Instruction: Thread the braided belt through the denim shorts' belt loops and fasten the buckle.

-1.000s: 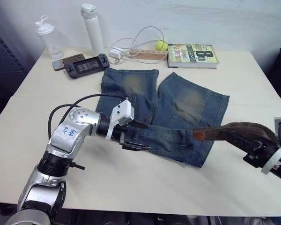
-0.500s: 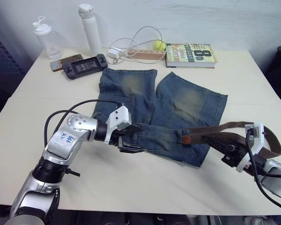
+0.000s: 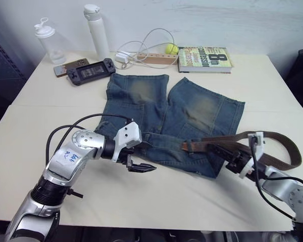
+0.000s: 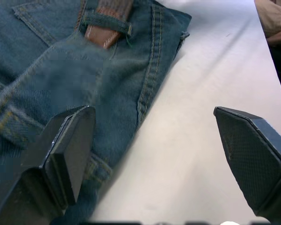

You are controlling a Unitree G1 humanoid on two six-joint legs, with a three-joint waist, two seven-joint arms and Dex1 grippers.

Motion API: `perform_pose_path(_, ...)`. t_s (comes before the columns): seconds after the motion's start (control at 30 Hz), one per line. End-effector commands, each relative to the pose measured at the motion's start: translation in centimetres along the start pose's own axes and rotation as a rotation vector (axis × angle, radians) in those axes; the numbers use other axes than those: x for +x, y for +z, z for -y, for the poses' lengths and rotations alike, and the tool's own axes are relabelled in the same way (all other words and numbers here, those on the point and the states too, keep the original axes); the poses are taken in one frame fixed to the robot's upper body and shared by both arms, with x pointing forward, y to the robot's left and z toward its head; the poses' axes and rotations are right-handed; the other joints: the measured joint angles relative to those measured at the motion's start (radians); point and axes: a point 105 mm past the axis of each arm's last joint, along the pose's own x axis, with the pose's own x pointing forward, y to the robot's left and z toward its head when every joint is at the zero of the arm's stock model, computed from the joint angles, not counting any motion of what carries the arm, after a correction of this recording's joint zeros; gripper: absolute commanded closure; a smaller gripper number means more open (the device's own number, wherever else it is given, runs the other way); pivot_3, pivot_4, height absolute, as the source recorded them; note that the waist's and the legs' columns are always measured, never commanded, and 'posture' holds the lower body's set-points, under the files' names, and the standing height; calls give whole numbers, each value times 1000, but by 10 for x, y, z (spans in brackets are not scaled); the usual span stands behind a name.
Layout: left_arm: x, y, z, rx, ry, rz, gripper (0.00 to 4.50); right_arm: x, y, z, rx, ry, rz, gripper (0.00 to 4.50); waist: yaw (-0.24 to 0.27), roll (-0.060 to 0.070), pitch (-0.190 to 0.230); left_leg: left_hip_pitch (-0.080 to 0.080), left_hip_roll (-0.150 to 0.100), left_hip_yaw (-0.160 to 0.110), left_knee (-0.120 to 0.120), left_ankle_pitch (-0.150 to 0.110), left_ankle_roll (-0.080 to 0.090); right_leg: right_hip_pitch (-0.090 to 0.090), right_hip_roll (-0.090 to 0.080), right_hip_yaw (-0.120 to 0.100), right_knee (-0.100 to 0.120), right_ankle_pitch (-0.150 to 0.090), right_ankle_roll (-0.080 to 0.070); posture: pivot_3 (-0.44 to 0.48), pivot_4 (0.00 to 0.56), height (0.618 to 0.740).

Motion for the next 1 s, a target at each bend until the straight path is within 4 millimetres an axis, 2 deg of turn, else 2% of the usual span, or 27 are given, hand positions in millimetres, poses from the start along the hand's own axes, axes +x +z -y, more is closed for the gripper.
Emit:
perform_pose_path(0.03,5,12,2,24,15,56,88,15,-7,-12,3,84,-42,4500,0,0,0,0,0,0,0,0,0,0,0,0,0,0,0,0,150,708)
perform_pose_path(0.17,11,9,6,7,25,58,88,33,-11,-22,7,128,-59,4500,-6,0,0,0,0,0,0,0,0,0,0,0,0,0,0,0,150,708)
perform_pose_path(0.27,10,8,4,9,41,49,88,40,-18,-25,9,135,-96,4500,-11,0,0,0,0,0,0,0,-1,0,0,0,1,0,0,0,150,708)
perform_pose_path(0.4,7,6,-2,18,75,28,88,27,-22,-2,-9,35,-148,4500,-13,0,0,0,0,0,0,0,-1,0,0,0,1,0,0,0,150,708)
perform_pose_path(0.47,7,4,-1,23,74,22,88,19,-17,6,-28,-4,-142,4500,-13,0,0,0,0,0,0,0,-1,0,0,0,0,0,0,0,150,708)
perform_pose_path(0.6,6,4,1,26,72,19,88,14,-11,9,-56,-28,-137,4500,-11,0,0,0,0,0,0,0,-1,0,0,0,0,0,0,0,150,708)
perform_pose_path(0.67,3,5,-1,35,84,14,88,18,-8,8,-77,-54,-137,4500,-10,0,0,0,0,0,0,0,-1,0,0,0,0,0,0,0,150,708)
perform_pose_path(0.73,0,4,-3,43,97,2,88,26,-14,1,-120,-38,-173,4500,-10,0,0,0,0,0,0,0,-1,0,0,0,0,0,0,0,150,708)
perform_pose_path(0.83,-4,3,-6,42,109,-3,88,39,-36,2,-242,-51,-263,4500,-16,0,0,0,0,0,0,0,-1,0,0,0,0,0,0,0,150,708)
perform_pose_path(1.0,-6,-2,-4,44,115,-26,88,55,-36,1,-212,-37,-206,4500,-28,-3,-2,2,0,0,-1,0,-3,0,1,0,1,0,-1,0,150,708)
